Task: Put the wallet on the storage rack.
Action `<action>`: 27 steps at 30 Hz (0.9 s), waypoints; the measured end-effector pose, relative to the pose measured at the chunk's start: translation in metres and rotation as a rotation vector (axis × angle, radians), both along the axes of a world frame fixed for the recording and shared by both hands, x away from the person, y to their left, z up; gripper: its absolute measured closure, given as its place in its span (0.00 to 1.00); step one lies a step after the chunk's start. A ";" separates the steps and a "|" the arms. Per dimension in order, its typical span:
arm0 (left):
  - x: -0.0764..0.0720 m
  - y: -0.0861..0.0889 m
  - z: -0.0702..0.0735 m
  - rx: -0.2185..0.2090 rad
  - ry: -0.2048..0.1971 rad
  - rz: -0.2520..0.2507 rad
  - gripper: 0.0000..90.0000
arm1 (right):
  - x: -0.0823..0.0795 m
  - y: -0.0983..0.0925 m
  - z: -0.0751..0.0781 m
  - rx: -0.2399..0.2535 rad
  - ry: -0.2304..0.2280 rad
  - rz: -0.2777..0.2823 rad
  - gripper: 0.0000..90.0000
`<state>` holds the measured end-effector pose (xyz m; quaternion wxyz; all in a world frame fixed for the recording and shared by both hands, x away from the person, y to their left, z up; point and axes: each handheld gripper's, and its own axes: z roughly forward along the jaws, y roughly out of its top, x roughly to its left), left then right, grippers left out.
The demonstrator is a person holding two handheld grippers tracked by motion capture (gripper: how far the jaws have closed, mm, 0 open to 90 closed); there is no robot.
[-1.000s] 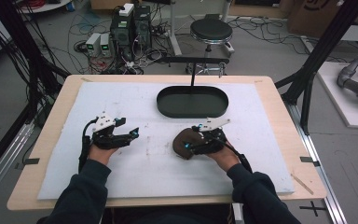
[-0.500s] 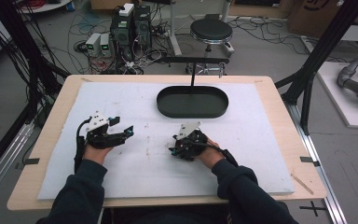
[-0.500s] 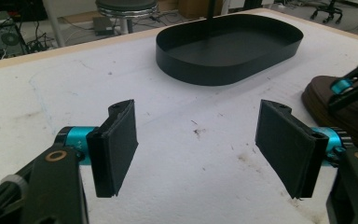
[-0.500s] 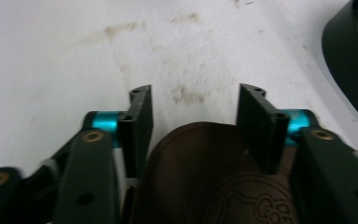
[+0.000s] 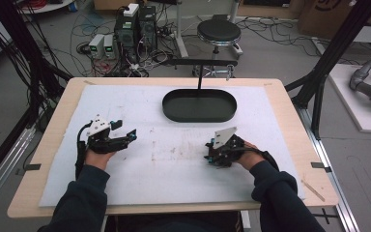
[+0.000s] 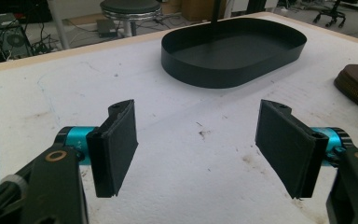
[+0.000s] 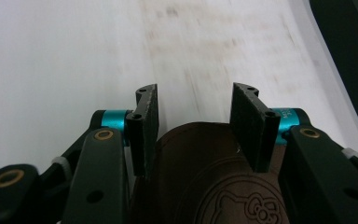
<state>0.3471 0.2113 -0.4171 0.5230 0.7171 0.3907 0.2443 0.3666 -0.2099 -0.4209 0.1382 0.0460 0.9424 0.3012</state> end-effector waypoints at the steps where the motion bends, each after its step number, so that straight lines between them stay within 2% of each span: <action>1: 0.000 0.000 0.000 -0.001 0.001 0.001 0.32 | 0.002 -0.013 0.001 -0.003 0.003 -0.011 0.60; 2: 0.000 0.000 0.000 -0.004 0.000 0.001 0.32 | 0.002 -0.013 0.001 -0.003 0.003 -0.011 0.60; 6: 0.000 0.001 0.000 -0.001 -0.003 0.005 0.32 | 0.006 -0.037 0.001 0.008 0.010 -0.047 0.60; 8: 0.000 0.001 0.000 -0.002 -0.003 0.008 0.32 | 0.006 -0.048 0.003 0.029 0.022 -0.090 0.58; 9: 0.000 0.002 0.000 -0.001 -0.001 0.011 0.32 | 0.006 -0.053 0.005 0.071 0.029 -0.136 0.50; 10: 0.000 0.002 0.000 -0.002 -0.001 0.012 0.32 | 0.007 -0.060 0.007 0.125 0.043 -0.207 0.44; 11: 0.000 0.002 0.000 0.002 -0.002 0.012 0.32 | 0.006 -0.067 0.010 0.179 0.064 -0.304 0.42; 13: 0.000 0.002 0.000 0.000 -0.003 0.013 0.32 | 0.004 -0.083 0.013 0.258 0.057 -0.492 0.38; 14: 0.000 0.002 0.000 -0.001 0.000 0.012 0.32 | 0.004 -0.090 0.013 0.262 0.063 -0.586 0.37; 15: 0.000 0.002 0.000 -0.002 -0.001 0.011 0.32 | 0.003 -0.097 0.012 0.258 0.068 -0.651 0.33; 17: 0.000 0.001 0.000 0.002 -0.003 0.007 0.32 | 0.001 -0.106 0.009 0.253 0.110 -0.711 0.33; 18: 0.000 0.001 0.000 0.002 -0.003 0.007 0.32 | -0.001 -0.108 0.007 0.262 0.133 -0.713 0.33; 20: 0.001 0.001 0.000 0.002 0.000 0.006 0.32 | -0.003 -0.108 0.003 0.249 0.180 -0.676 0.37; 21: 0.001 0.001 0.000 0.003 0.000 0.005 0.32 | -0.003 -0.106 0.000 0.235 0.179 -0.671 0.35; 24: 0.001 0.000 0.000 0.003 0.001 0.003 0.32 | 0.003 -0.104 -0.002 0.237 0.166 -0.635 0.35; 27: 0.001 -0.001 -0.001 0.003 0.003 0.003 0.32 | 0.013 -0.101 -0.003 0.214 0.146 -0.562 0.36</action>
